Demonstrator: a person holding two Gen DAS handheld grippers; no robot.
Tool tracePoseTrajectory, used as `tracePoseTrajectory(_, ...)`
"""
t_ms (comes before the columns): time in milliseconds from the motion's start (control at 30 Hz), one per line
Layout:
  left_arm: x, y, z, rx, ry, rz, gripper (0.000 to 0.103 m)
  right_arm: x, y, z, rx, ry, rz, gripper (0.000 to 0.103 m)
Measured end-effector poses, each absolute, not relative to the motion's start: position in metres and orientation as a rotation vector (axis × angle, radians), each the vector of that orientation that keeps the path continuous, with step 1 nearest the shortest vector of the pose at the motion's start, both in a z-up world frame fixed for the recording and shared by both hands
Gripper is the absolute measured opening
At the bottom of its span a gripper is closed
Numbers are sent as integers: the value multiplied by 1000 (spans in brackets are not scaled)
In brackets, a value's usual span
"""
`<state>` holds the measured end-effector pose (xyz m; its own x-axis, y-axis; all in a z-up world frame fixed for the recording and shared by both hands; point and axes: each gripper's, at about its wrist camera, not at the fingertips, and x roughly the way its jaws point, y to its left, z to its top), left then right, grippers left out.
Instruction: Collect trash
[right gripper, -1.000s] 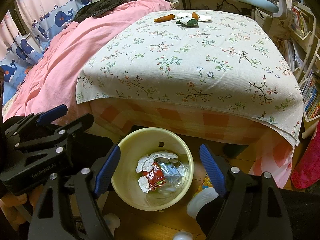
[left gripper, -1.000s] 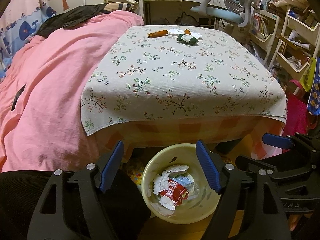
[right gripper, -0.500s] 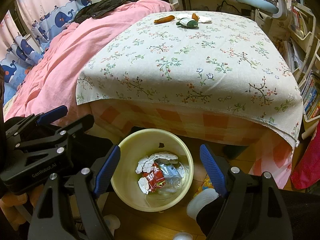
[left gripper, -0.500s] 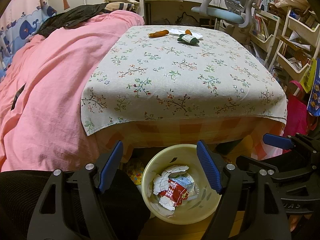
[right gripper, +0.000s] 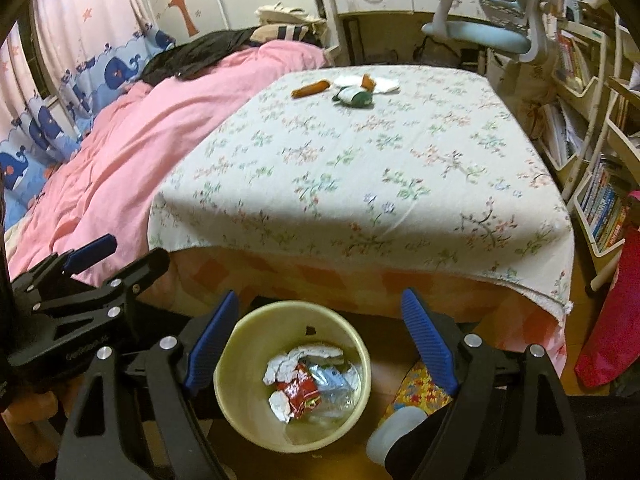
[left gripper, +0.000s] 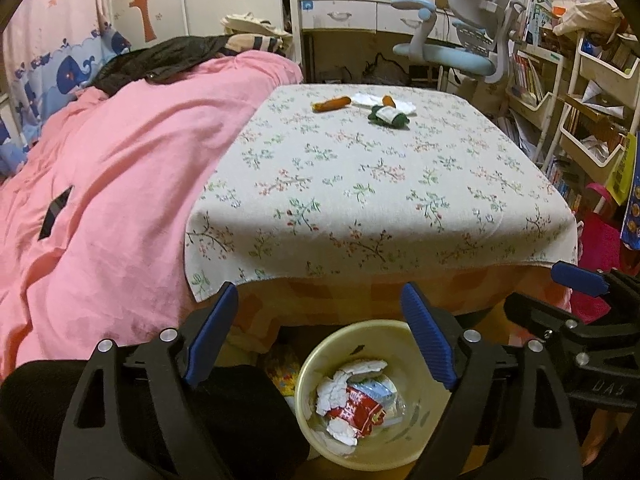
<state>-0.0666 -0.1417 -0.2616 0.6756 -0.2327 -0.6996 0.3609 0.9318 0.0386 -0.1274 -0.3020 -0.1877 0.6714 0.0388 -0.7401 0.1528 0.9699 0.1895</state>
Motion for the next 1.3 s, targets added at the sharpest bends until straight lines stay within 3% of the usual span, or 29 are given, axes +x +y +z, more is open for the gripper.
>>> tracePoseTrajectory(1300,-27,-140,-215,142,585,-301,95,-112,-316,-159,218,644,-157,94)
